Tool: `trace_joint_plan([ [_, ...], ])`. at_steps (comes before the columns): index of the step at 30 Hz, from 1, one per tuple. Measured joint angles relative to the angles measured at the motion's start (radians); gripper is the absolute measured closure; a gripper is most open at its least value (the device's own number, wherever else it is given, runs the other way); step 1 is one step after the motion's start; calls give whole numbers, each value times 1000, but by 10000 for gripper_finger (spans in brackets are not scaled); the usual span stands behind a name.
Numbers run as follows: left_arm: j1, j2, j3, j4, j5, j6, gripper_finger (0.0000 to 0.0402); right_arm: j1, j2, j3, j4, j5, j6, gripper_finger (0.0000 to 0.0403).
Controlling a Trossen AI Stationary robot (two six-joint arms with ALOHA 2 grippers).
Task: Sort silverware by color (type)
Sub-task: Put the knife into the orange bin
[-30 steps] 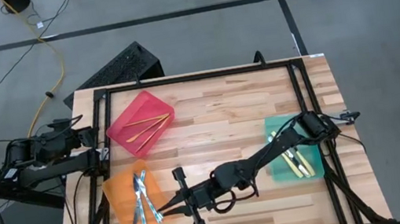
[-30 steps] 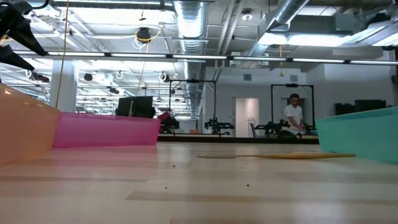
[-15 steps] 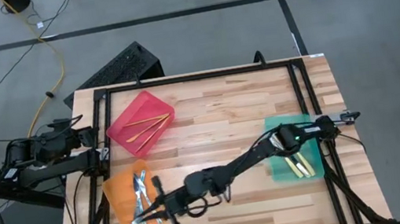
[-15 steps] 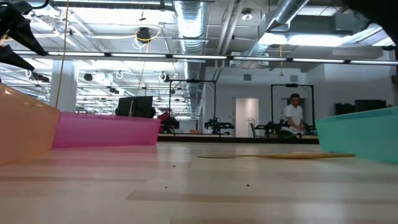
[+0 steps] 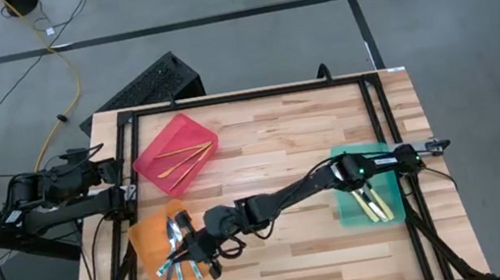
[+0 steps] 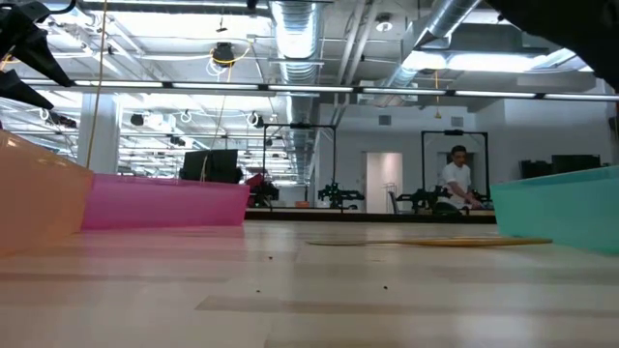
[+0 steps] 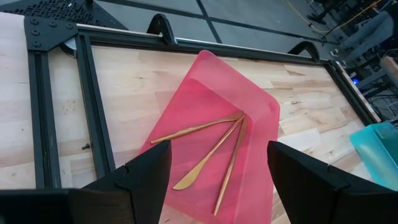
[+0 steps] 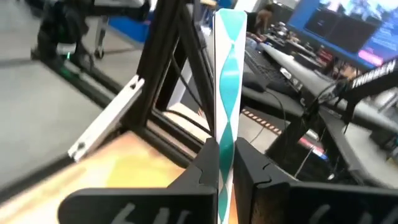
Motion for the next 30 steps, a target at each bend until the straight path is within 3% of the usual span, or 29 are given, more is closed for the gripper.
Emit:
trace_joint_plan([
  [11, 0, 0, 0, 0, 0, 0, 155, 5, -1, 0, -35, -129, -377, 376],
  [17, 0, 0, 0, 0, 0, 0, 155, 3, -1, 0, -74, -134, -394, 376],
  [22, 0, 0, 0, 0, 0, 0, 155, 3, -1, 0, -162, -134, -538, 376],
  [30, 0, 0, 0, 0, 0, 0, 155, 1, -1, 0, -184, -138, -601, 376],
])
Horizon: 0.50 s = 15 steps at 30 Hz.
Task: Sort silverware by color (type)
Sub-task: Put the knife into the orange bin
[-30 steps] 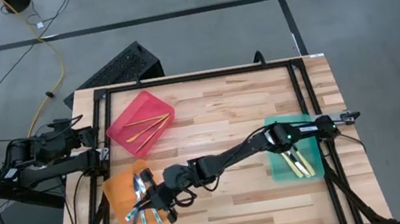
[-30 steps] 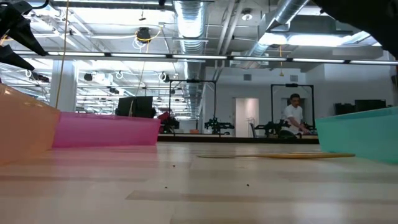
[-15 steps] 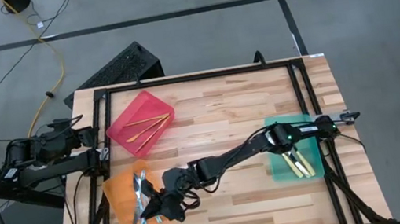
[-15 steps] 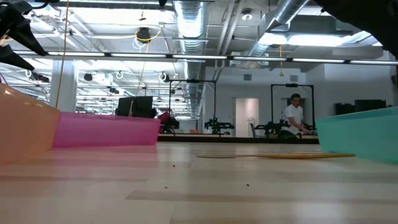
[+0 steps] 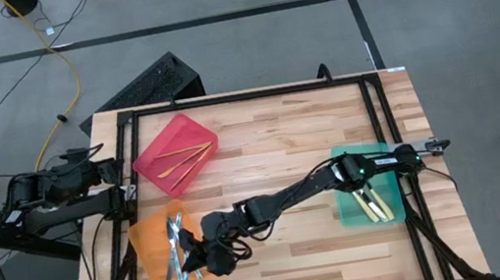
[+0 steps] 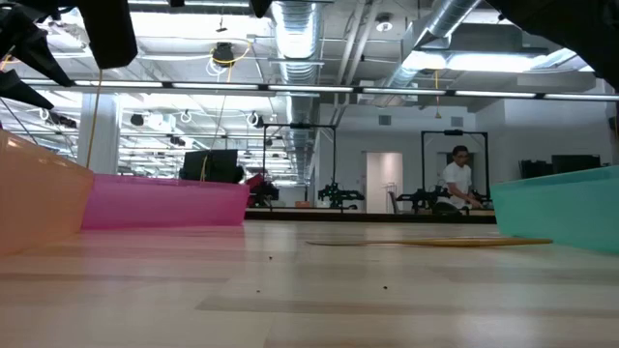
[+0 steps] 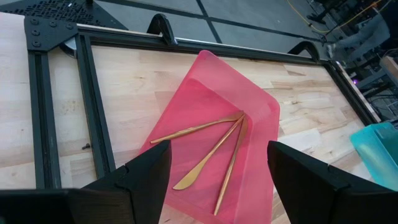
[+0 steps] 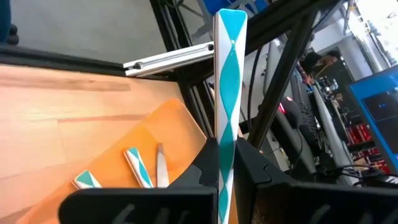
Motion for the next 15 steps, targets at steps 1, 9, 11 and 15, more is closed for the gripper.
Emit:
trace_joint_plan([
  [1, 0, 0, 0, 0, 0, 0, 155, -2, 0, 0, -1, 0, -14, 376],
  [9, 0, 0, 0, 0, 0, 0, 155, -19, 0, 0, 0, -47, -27, 376],
  [11, 0, 0, 0, 0, 0, 0, 155, -20, 0, 0, 4, -48, -21, 373],
  [15, 0, 0, 0, 0, 0, 0, 155, -25, 0, 0, 5, -51, -19, 365],
])
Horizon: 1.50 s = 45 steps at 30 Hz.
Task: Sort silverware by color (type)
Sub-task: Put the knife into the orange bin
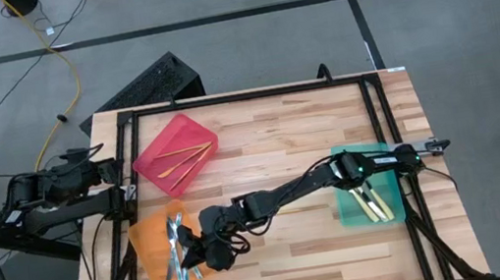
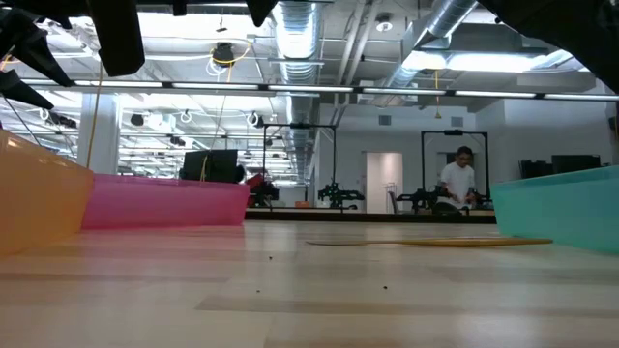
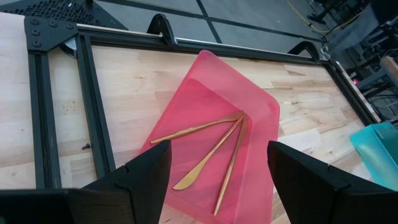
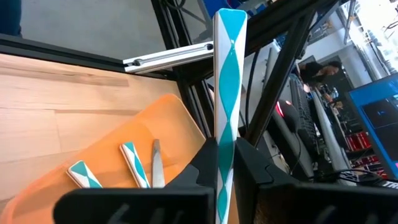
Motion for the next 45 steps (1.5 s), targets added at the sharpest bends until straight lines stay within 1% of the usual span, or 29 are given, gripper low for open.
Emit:
trace_joint_plan([
  [6, 0, 0, 0, 0, 0, 0, 155, -1, 0, 0, 3, -1, 0, 366],
  [13, 0, 0, 0, 0, 0, 0, 155, -6, 0, -22, 52, -3, 3, 366],
  [19, 0, 0, 0, 0, 0, 0, 155, -5, 0, -22, 123, -49, 25, 366],
  [27, 0, 0, 0, 0, 0, 0, 155, -5, -2, -22, 170, -52, 38, 366],
  [32, 0, 0, 0, 0, 0, 0, 155, -4, 48, -22, 221, -58, 95, 366],
  [33, 0, 0, 0, 0, -1, 0, 155, -3, 70, -22, 240, -57, 84, 365],
  [36, 0, 0, 0, 0, 0, 0, 155, 7, 88, -26, 213, 23, 8, 364],
  [38, 0, 0, 0, 0, 0, 0, 155, 8, 84, -24, 210, 26, -3, 364],
  [43, 0, 0, 0, 0, 0, 0, 155, -4, 79, -20, 225, 24, 96, 363],
  [45, 0, 0, 0, 0, 0, 0, 155, -9, 81, -22, 226, 25, 111, 362],
])
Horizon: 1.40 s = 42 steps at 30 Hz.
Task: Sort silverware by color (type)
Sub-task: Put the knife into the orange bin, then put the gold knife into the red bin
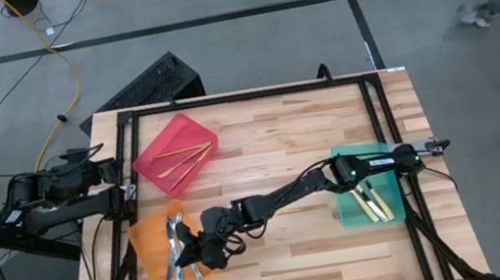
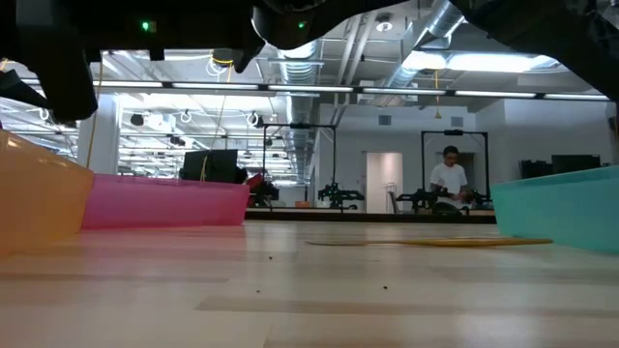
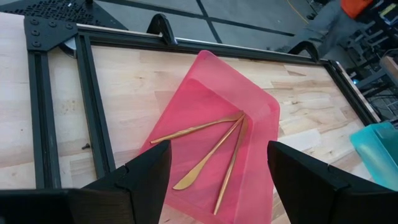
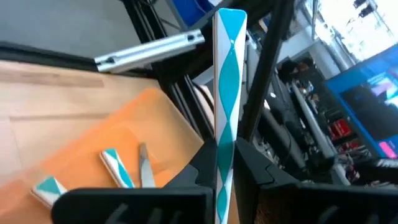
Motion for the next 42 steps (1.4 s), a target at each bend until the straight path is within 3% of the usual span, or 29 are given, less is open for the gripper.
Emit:
trace_joint_plan([
  [15, 0, 0, 0, 0, 0, 0, 155, -24, 0, 0, -70, 4, 86, 320],
  [33, 0, 0, 0, 0, 0, 0, 155, -16, -13, 0, -10, 10, 187, 256],
  [35, 0, 0, 0, 0, 0, 0, 155, -6, -19, 13, -8, 47, 229, 257],
  [39, 0, 0, 0, 0, 0, 0, 155, 17, -21, 90, -104, 214, 439, 264],
  [42, 0, 0, 0, 0, 0, 0, 155, 36, -79, 65, -206, 347, 484, 267],
])
